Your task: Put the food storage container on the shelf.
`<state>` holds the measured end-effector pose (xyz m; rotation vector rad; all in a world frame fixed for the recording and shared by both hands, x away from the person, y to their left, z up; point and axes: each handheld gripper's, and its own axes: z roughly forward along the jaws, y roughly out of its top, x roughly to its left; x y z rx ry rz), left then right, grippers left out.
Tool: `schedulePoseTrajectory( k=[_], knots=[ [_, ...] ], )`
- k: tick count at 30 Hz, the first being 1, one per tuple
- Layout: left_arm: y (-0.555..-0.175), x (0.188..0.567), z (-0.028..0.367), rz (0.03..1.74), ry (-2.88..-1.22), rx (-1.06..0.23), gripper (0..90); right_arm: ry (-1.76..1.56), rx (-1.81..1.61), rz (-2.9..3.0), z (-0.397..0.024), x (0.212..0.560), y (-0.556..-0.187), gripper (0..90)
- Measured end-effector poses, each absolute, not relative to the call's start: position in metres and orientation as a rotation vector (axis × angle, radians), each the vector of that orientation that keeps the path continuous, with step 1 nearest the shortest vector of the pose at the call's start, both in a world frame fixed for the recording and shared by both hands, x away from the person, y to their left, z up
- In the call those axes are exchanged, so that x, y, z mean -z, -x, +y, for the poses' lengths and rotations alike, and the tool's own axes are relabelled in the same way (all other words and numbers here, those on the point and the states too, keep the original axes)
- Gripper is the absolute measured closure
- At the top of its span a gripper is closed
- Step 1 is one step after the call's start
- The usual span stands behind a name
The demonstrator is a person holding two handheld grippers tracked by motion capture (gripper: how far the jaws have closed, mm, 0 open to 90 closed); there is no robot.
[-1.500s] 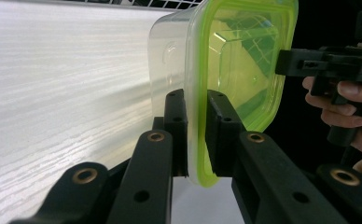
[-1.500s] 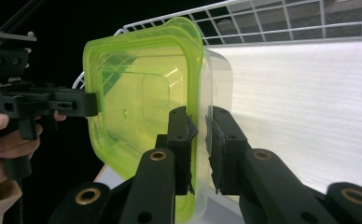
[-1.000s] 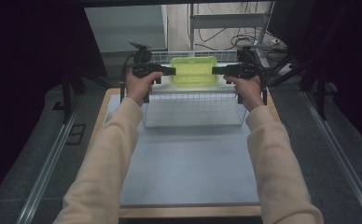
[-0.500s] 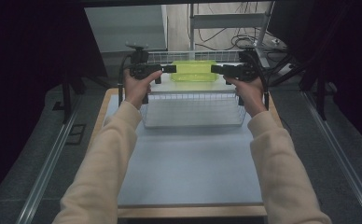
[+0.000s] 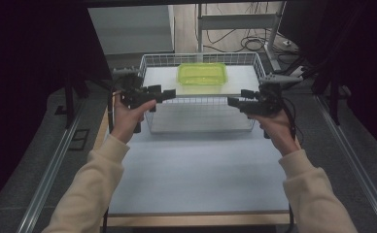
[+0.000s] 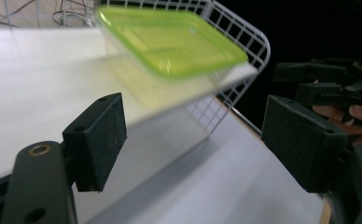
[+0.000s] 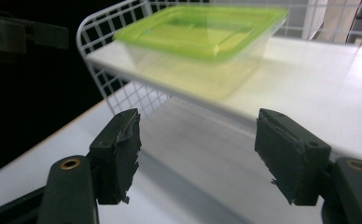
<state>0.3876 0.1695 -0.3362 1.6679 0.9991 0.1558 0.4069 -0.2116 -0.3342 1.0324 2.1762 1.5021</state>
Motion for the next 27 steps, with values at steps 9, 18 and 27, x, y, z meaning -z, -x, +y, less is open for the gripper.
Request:
schedulePoseTrajectory(
  k=[9,18,27],
  knots=[
    [-0.33,0.379,0.177,0.961,-1.723,-0.159,21.9,-0.976,-1.553,2.21,-0.234,0.363,-0.356,30.0],
    [-0.299,0.421,0.179,0.956,-1.787,-0.186,21.9,-1.035,-1.543,2.201,-0.26,0.415,-0.325,29.8],
    [-0.292,0.455,0.18,0.995,-1.807,-0.139,21.8,-1.029,-1.473,2.249,-0.26,0.449,-0.319,27.0]
  ],
)
